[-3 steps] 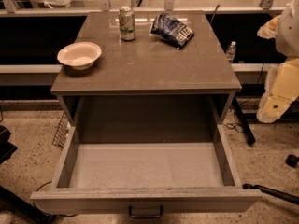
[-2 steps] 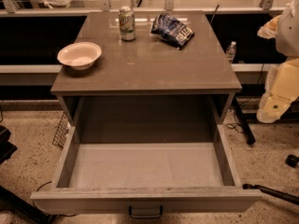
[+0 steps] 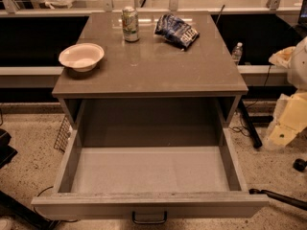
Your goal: Close top drawer
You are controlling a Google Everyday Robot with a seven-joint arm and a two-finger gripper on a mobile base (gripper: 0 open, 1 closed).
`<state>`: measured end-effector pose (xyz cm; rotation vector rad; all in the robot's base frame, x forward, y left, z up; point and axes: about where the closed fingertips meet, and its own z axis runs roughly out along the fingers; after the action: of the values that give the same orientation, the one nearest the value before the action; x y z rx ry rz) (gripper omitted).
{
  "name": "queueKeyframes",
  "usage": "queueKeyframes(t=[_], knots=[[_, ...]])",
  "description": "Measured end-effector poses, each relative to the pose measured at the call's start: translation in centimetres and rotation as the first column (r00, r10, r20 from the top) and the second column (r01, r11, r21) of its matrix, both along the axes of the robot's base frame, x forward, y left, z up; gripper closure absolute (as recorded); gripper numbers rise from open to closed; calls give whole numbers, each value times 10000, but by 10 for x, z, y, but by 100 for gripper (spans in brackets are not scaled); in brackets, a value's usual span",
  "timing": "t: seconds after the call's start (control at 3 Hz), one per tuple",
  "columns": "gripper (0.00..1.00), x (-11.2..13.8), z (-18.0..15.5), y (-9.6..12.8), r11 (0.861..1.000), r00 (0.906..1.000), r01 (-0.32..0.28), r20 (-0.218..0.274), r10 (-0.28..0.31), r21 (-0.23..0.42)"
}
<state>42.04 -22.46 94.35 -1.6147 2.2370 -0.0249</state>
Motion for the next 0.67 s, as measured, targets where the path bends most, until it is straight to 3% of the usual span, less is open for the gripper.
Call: queueKeyframes(t=[0.33,0.67], knots=[[0,-32,-15,4,9976,9984,-116,565,78,681],[0,-72,-43,-9,9888,9881,249,1463,-466,1473]])
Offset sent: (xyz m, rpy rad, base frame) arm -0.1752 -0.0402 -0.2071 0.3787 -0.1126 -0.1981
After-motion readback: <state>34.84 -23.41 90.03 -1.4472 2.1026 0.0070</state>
